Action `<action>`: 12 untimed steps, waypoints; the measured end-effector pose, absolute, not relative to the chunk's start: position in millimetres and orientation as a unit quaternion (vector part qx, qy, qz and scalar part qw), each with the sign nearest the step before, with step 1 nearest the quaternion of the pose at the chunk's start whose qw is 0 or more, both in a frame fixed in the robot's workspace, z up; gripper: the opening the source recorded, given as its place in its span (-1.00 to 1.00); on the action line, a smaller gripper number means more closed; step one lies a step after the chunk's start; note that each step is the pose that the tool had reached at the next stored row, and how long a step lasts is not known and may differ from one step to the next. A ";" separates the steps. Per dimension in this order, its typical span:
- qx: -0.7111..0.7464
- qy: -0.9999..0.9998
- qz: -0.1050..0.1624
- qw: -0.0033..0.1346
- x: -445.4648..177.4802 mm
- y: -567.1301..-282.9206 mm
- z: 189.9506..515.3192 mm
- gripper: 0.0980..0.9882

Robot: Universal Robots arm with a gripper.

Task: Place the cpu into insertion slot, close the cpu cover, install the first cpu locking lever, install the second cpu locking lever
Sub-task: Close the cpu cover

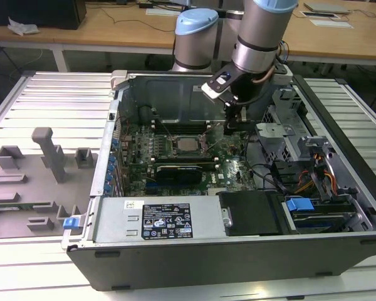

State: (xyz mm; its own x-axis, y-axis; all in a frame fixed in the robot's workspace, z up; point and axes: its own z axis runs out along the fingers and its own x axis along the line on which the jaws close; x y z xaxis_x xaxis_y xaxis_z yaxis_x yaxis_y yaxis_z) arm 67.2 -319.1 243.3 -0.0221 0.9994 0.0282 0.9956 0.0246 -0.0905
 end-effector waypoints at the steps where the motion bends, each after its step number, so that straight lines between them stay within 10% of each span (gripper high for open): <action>1: -0.697 -0.714 0.034 0.053 68.1 -319.1 243.2 -0.98; 12: -0.697 -0.713 0.047 0.067 55.0 -319.1 243.1 -0.98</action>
State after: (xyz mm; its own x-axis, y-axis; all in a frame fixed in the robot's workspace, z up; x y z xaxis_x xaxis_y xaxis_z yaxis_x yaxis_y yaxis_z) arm 55.0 -319.1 243.1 -0.0203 0.9994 0.0295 0.9867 0.0248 -0.1607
